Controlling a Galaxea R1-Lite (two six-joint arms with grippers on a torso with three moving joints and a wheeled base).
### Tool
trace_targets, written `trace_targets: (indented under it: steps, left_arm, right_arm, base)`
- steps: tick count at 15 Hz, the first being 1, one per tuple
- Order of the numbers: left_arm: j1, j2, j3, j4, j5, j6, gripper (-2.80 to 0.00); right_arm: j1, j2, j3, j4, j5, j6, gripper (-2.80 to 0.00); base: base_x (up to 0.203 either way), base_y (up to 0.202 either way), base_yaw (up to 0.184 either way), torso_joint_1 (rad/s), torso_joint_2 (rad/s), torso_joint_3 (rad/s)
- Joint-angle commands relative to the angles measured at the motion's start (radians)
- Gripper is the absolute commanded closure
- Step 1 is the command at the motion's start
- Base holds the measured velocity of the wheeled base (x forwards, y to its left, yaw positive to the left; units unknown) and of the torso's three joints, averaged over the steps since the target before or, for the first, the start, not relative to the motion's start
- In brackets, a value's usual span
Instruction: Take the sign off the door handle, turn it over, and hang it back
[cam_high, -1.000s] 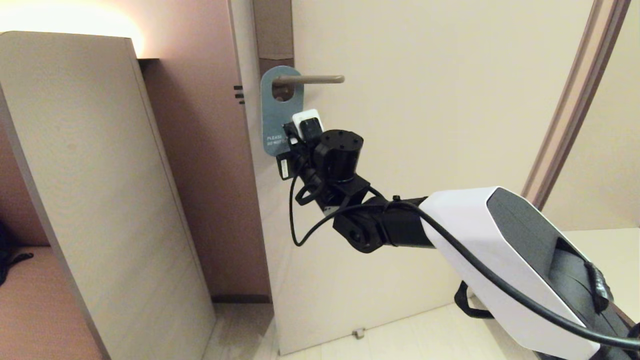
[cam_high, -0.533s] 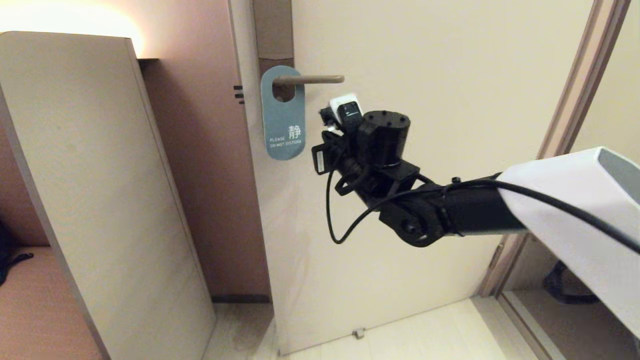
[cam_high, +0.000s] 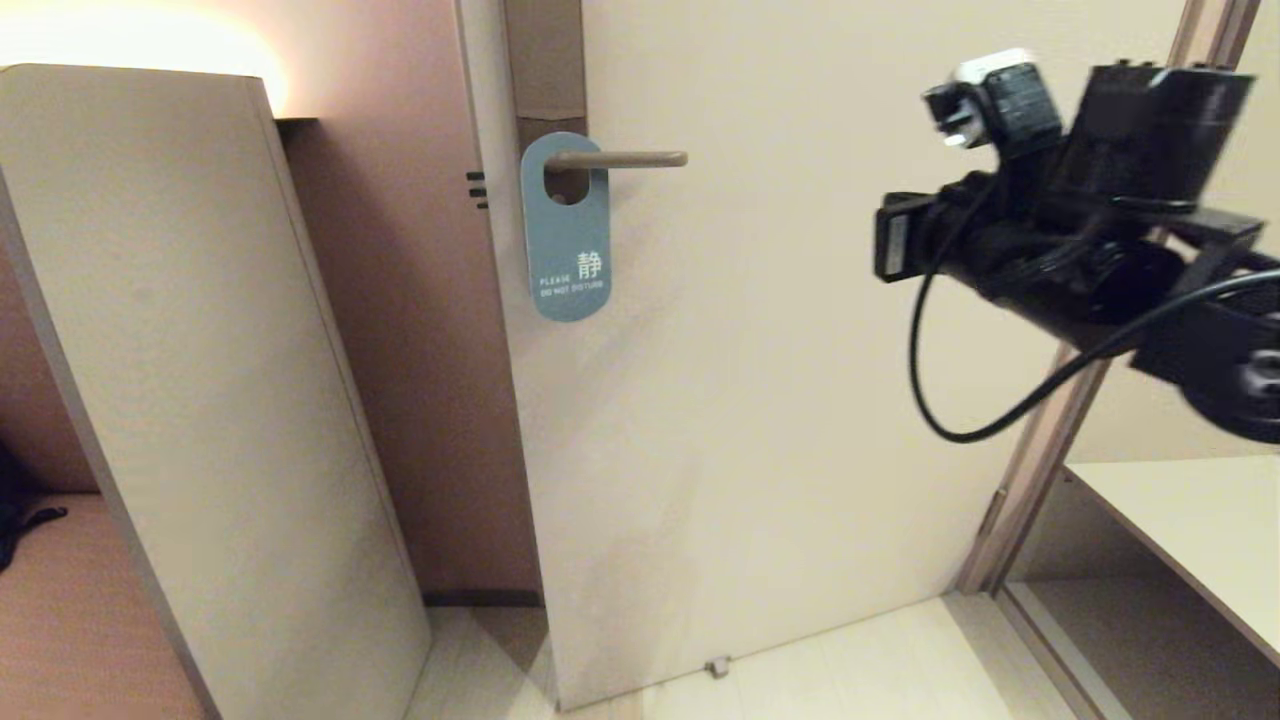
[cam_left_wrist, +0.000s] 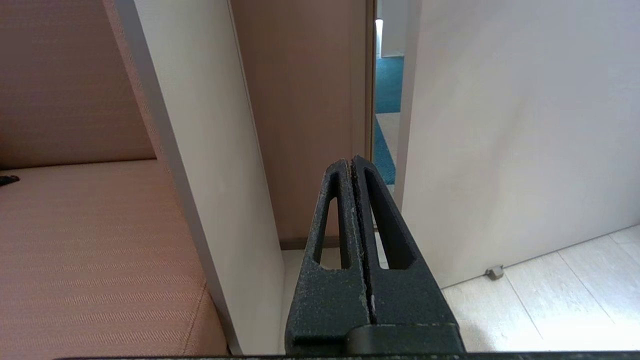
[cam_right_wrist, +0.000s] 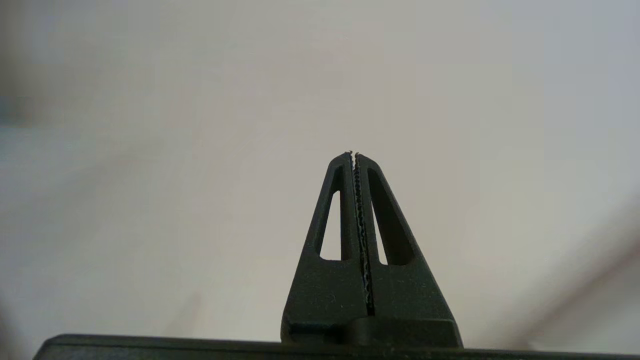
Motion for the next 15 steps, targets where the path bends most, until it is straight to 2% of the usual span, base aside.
trace_targets:
  steps: [1,3,4,6,8,10,15]
  left_arm:
    - [-0.001,0.000,0.000,0.000,0.001,0.000,0.00]
    - [0.000,0.000,-0.001,0.000,-0.001,0.000,0.00]
    - [0.000,0.000,0.000,0.000,-0.001,0.000,0.00]
    - [0.000,0.000,-0.001,0.000,0.001,0.000,0.00]
    - [-0.001,0.000,0.000,0.000,0.000,0.000,0.00]
    - [0.000,0.000,-0.001,0.000,0.000,0.000,0.00]
    - [-0.001,0.000,-0.001,0.000,0.000,0.000,0.00]
  right_arm:
    - [-0.145,-0.196,0.048,0.121,-0.006,-0.002,0.00]
    - [-0.296,-0.310,0.074,0.260,-0.006,0.002,0.00]
    - [-0.342,-0.359,0.092,0.303,-0.003,0.005,0.00]
    - [-0.432,-0.450,0.159,0.337,0.025,0.005,0.00]
    - [-0.505,-0.532,0.239,0.357,0.086,0.003,0.00]
    - [-0.537,-0.611,0.327,0.364,0.115,0.004,0.00]
    - [-0.541,-0.796,0.528,0.356,0.124,0.010,0.00]
  base:
    - [0.000,0.000,0.000,0.000,0.00,0.000]
    - [0.000,0.000,0.000,0.000,0.00,0.000]
    - [0.000,0.000,0.000,0.000,0.00,0.000]
    - [0.000,0.000,0.000,0.000,0.00,0.000]
    - [0.000,0.000,0.000,0.000,0.00,0.000]
    - [0.000,0.000,0.000,0.000,0.00,0.000]
    - [0.000,0.000,0.000,0.000,0.00,0.000]
